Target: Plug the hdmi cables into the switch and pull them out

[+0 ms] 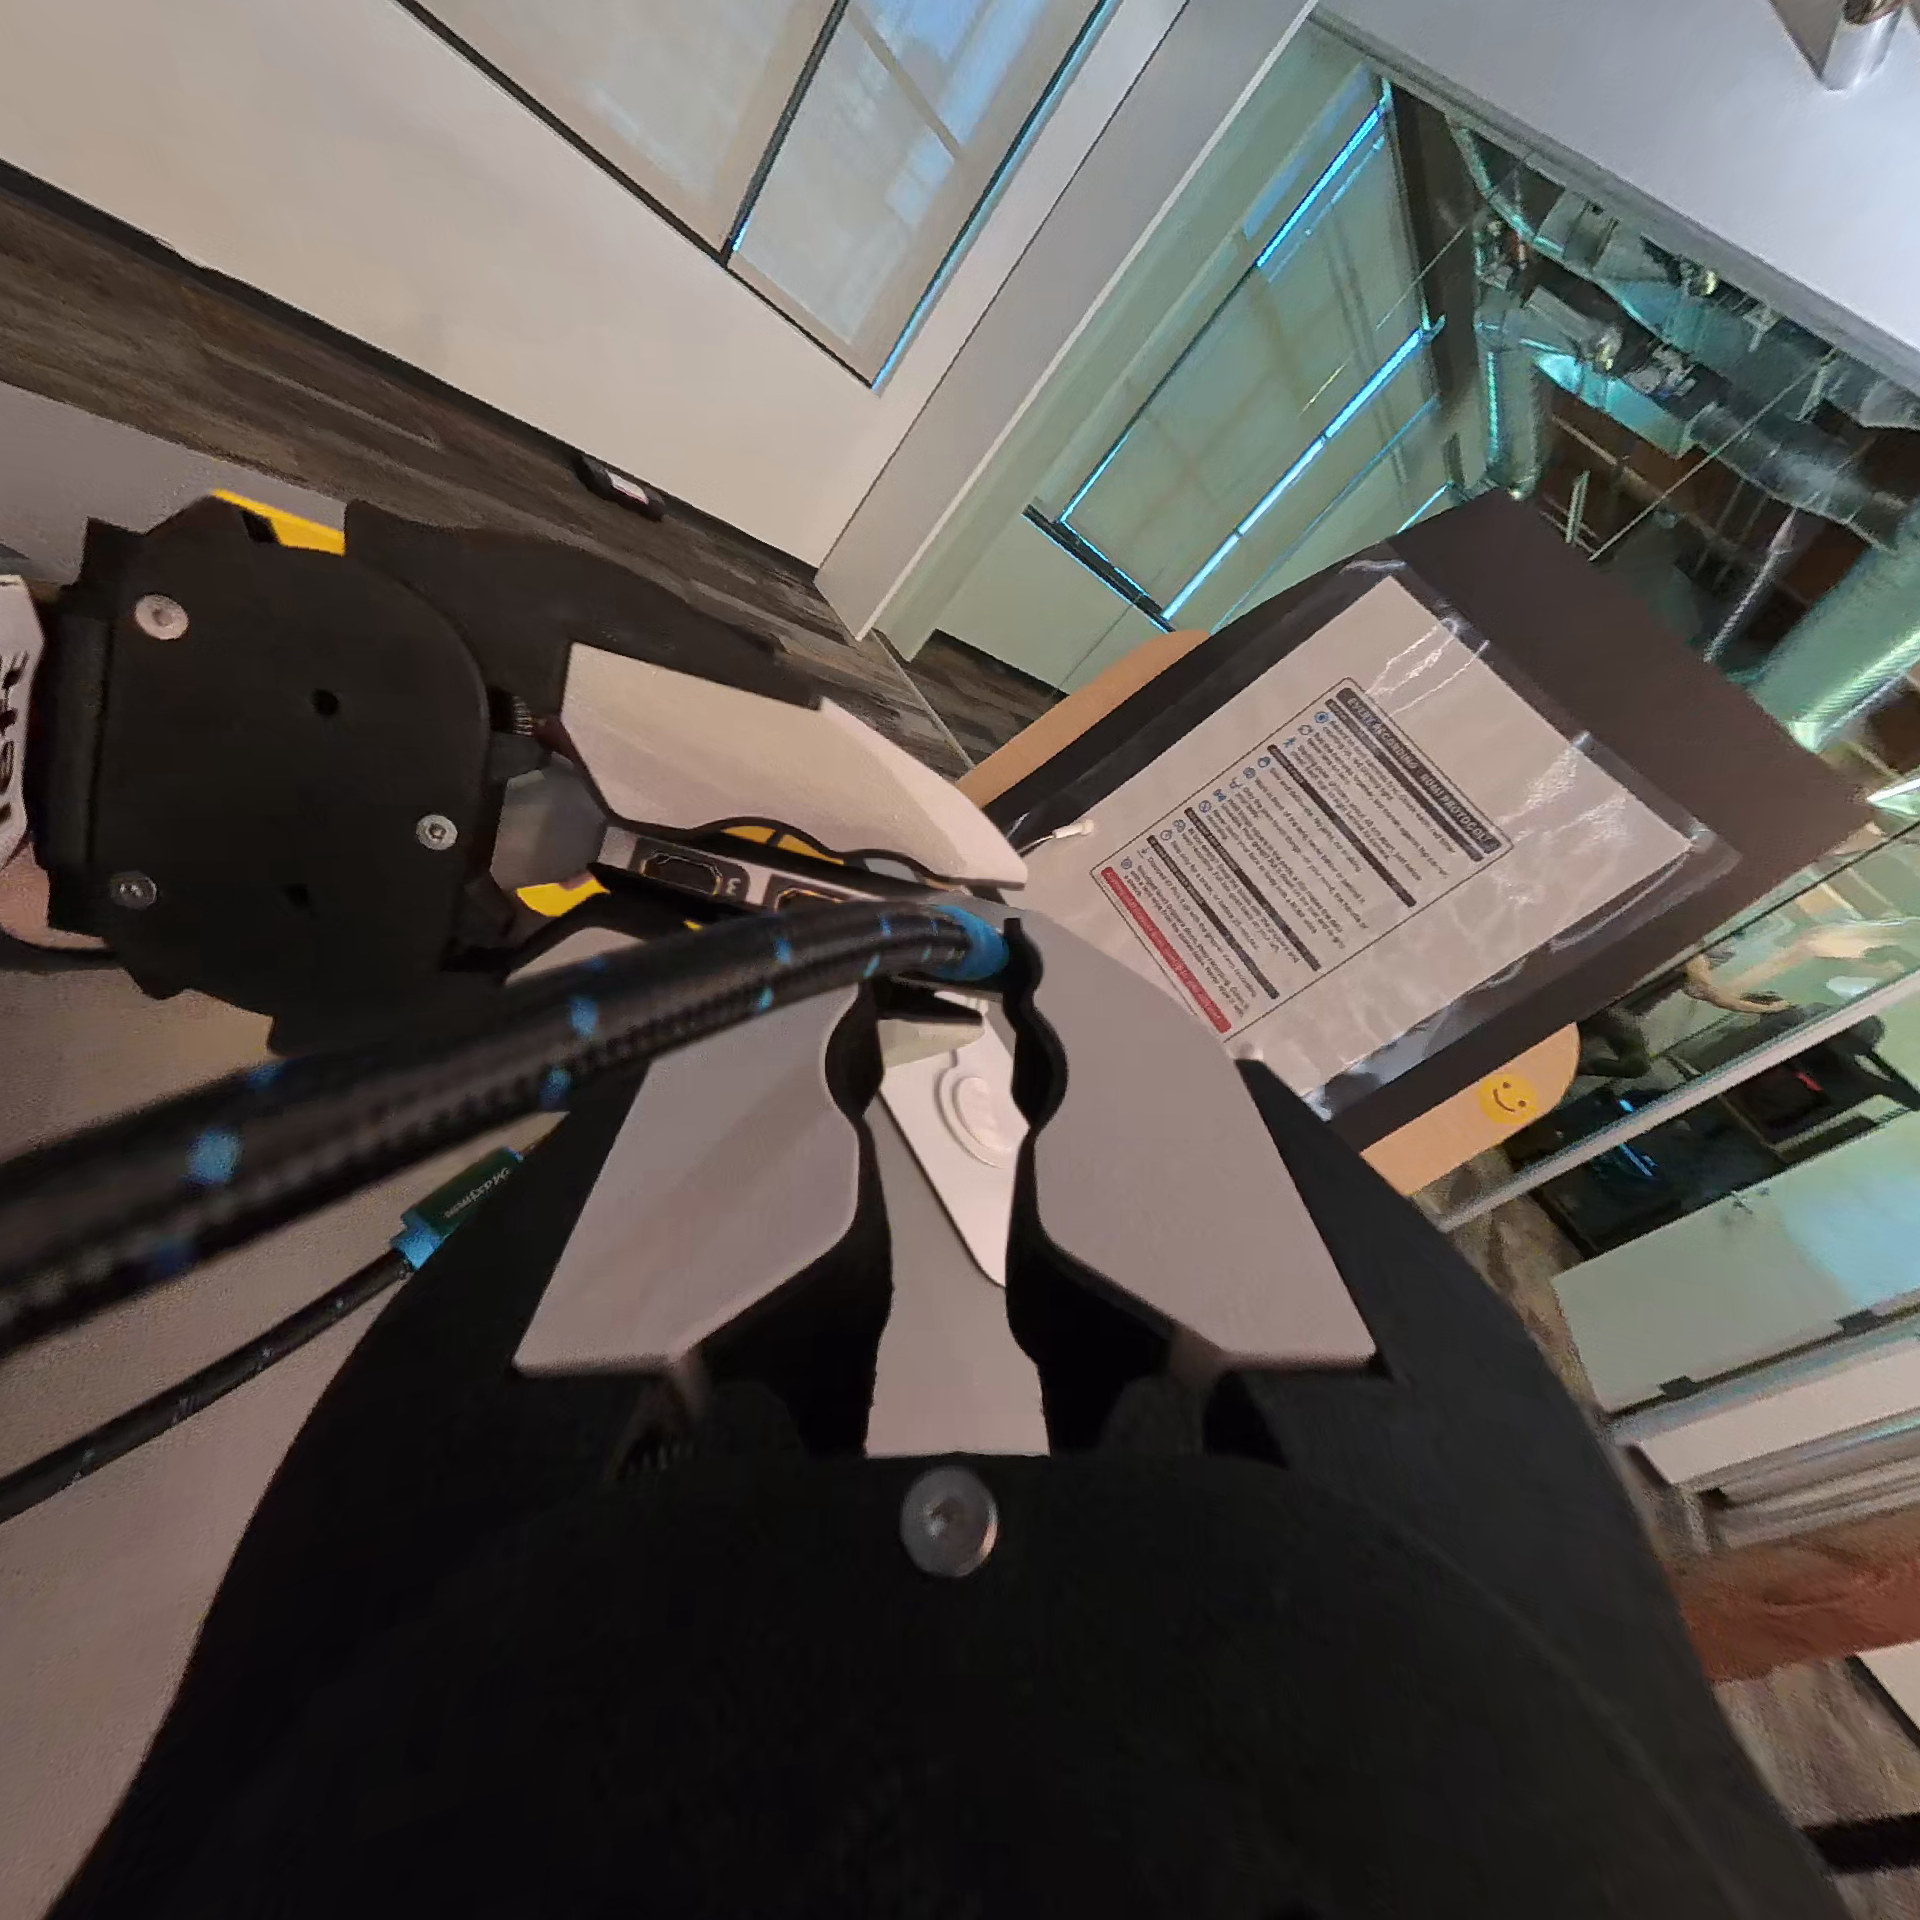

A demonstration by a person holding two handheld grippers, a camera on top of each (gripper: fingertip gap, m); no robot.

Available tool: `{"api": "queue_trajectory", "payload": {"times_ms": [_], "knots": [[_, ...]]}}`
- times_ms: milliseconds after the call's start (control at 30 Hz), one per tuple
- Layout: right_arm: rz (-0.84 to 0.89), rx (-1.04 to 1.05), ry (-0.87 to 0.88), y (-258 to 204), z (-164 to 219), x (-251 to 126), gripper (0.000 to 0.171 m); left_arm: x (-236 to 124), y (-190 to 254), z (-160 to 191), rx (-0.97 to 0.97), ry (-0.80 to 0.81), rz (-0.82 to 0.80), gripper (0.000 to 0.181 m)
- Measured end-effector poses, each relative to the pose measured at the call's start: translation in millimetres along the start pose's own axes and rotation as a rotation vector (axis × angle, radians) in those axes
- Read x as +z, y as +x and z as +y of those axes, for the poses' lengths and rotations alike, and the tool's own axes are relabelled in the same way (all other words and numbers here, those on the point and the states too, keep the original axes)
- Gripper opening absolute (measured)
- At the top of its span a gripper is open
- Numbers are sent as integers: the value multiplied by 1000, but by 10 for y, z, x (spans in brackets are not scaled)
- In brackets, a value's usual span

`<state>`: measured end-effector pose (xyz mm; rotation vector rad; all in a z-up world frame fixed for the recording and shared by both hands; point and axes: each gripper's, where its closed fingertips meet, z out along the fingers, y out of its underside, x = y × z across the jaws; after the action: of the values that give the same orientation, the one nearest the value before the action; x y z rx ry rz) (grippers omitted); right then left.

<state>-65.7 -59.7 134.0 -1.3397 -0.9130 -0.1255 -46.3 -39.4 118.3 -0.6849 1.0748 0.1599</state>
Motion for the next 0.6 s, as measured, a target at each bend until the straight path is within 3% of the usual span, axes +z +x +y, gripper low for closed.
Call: {"api": "queue_trajectory", "payload": {"times_ms": [267, 600], "knots": [[16, 30, 9, 119, -2, -75, 22, 11, 46, 23, -56, -21, 70, 34], [5, 111, 72, 113, 23, 12, 22, 10, -39, 124, -2, -82, -8, 31]]}}
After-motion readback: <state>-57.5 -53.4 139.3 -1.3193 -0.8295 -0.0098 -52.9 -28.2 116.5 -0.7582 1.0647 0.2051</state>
